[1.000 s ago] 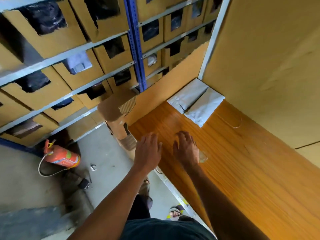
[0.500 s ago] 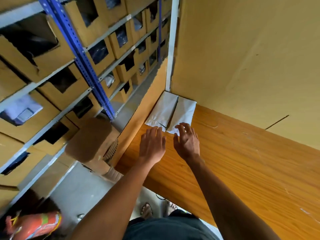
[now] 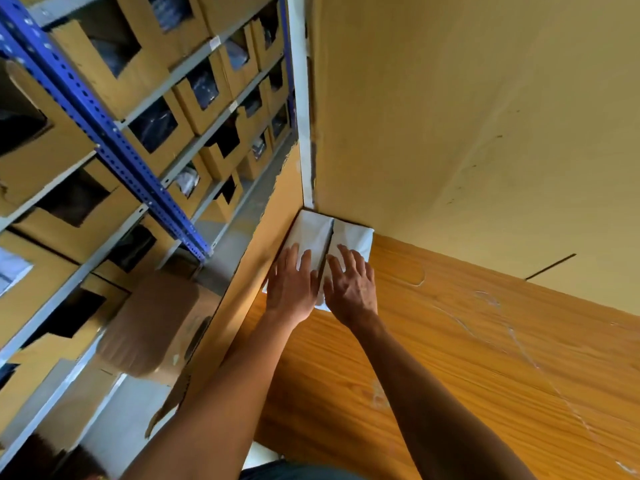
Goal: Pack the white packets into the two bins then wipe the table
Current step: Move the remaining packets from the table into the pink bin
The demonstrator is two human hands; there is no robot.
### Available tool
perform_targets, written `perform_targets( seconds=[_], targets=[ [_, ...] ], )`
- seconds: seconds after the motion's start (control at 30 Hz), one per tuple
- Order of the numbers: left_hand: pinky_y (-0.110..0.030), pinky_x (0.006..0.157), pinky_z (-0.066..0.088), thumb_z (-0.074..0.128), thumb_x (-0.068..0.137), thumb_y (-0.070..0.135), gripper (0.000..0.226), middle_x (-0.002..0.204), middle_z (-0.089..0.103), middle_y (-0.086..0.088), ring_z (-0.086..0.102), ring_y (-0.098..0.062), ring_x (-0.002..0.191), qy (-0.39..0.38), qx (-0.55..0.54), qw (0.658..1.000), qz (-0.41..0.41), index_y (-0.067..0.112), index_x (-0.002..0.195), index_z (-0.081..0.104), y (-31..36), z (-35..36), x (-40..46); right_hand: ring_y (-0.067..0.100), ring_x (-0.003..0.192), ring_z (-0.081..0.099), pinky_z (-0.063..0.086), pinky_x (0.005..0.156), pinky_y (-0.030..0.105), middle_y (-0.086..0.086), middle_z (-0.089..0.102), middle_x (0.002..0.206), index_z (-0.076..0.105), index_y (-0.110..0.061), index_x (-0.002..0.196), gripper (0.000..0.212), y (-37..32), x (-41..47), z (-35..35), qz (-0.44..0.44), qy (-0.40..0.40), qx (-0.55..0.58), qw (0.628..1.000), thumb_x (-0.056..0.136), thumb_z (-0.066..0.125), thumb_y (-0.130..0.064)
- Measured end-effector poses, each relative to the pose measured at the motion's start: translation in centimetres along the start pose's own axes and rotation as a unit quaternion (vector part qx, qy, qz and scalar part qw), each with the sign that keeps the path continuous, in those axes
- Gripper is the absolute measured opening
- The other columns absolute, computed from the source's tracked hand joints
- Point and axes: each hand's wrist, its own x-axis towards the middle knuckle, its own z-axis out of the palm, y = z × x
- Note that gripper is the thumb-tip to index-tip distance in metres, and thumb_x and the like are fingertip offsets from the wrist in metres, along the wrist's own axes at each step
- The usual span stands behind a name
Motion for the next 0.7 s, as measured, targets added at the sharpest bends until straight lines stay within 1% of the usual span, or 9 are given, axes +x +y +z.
perform_targets(
  seconds=[0.07,0.13,0.23,0.3,0.37,0.47,0.57,0.63,0.7],
  targets=[
    [-0.055,0.126,0.027,0.031,0.109,0.045,0.059,0.175,0.016,-0.009,0.014,-0.031,0.161,-0.008,-0.002,1.0,-0.002,0.023,0.164,0.028,0.3,0.5,1.6,0.037,0.16,0.012,0.023,0.125,0.059,0.006,0.015,0.174,0.036,-0.026,0.159,0.057,0.1,1.3,0.1,0.023,-0.027,0.009,0.999,0.108,0.041,-0.051],
    [-0.057,0.127,0.023,0.029,0.107,0.048,0.063,0.176,0.01,-0.007,0.007,-0.032,0.162,-0.016,-0.01,1.0,-0.008,0.025,0.166,0.024,0.5,1.2,3.0,0.043,0.161,-0.002,0.012,0.125,0.064,0.004,0.001,0.177,0.026,-0.032,0.163,0.062,0.5,2.3,0.4,0.042,-0.053,0.021,0.998,0.108,0.036,-0.057],
    [-0.054,0.128,0.019,0.037,0.107,0.045,0.065,0.177,0.01,-0.004,0.008,-0.032,0.162,-0.042,0.003,0.999,-0.016,0.025,0.168,0.021,0.4,2.3,4.1,0.054,0.157,-0.006,0.01,0.123,0.072,0.008,-0.008,0.176,0.027,-0.033,0.163,0.063,1.7,2.6,1.6,0.045,-0.069,0.006,0.997,0.106,0.041,-0.056],
    [-0.054,0.128,0.018,0.039,0.109,0.042,0.067,0.178,0.008,-0.002,0.006,-0.031,0.163,-0.057,0.002,0.998,-0.019,0.024,0.169,0.018,0.2,2.8,4.3,0.055,0.156,-0.009,0.009,0.124,0.072,0.01,-0.012,0.176,0.028,-0.033,0.163,0.063,2.7,2.4,2.3,0.048,-0.081,-0.001,0.996,0.106,0.044,-0.054],
    [-0.056,0.127,0.02,0.04,0.108,0.041,0.067,0.177,0.01,-0.002,0.007,-0.031,0.163,-0.057,0.007,0.998,-0.023,0.024,0.169,0.019,0.2,3.3,3.9,0.054,0.157,-0.008,0.011,0.125,0.071,0.011,-0.012,0.176,0.03,-0.031,0.161,0.061,3.5,2.1,2.6,0.052,-0.081,-0.009,0.995,0.105,0.045,-0.048],
    [-0.056,0.117,0.036,0.043,0.105,0.047,0.06,0.167,0.035,-0.006,0.033,-0.033,0.151,-0.022,0.031,0.999,-0.018,0.024,0.16,0.036,0.9,3.2,3.3,0.056,0.156,0.003,0.023,0.121,0.072,0.014,-0.002,0.176,0.039,-0.025,0.153,0.057,4.4,1.6,2.5,0.071,-0.062,-0.014,0.995,0.099,0.049,-0.04],
    [-0.051,0.108,0.041,0.037,0.104,0.059,0.062,0.156,0.044,-0.009,0.043,-0.031,0.137,0.014,0.024,1.0,0.001,0.025,0.156,0.04,1.7,2.8,3.4,0.058,0.154,0.015,0.031,0.115,0.075,0.018,0.006,0.175,0.04,-0.022,0.149,0.058,5.1,1.1,2.6,0.08,-0.043,-0.026,0.996,0.098,0.05,-0.047],
    [-0.055,0.113,0.037,0.034,0.103,0.066,0.069,0.167,0.031,-0.011,0.035,-0.036,0.145,0.006,0.014,1.0,0.017,0.031,0.163,0.032,1.9,2.8,3.7,0.06,0.152,0.016,0.03,0.113,0.076,0.019,0.004,0.174,0.033,-0.026,0.157,0.071,5.5,0.9,2.6,0.09,-0.038,-0.03,0.995,0.097,0.043,-0.062],
    [-0.061,0.122,0.024,0.032,0.103,0.072,0.074,0.176,0.006,-0.007,0.015,-0.041,0.157,-0.035,0.007,0.999,0.031,0.04,0.168,0.018,1.6,3.4,4.2,0.06,0.153,0.011,0.024,0.114,0.077,0.018,-0.007,0.175,0.02,-0.033,0.165,0.08,5.6,0.8,2.7,0.09,-0.043,-0.034,0.994,0.097,0.041,-0.069]
  ],
)
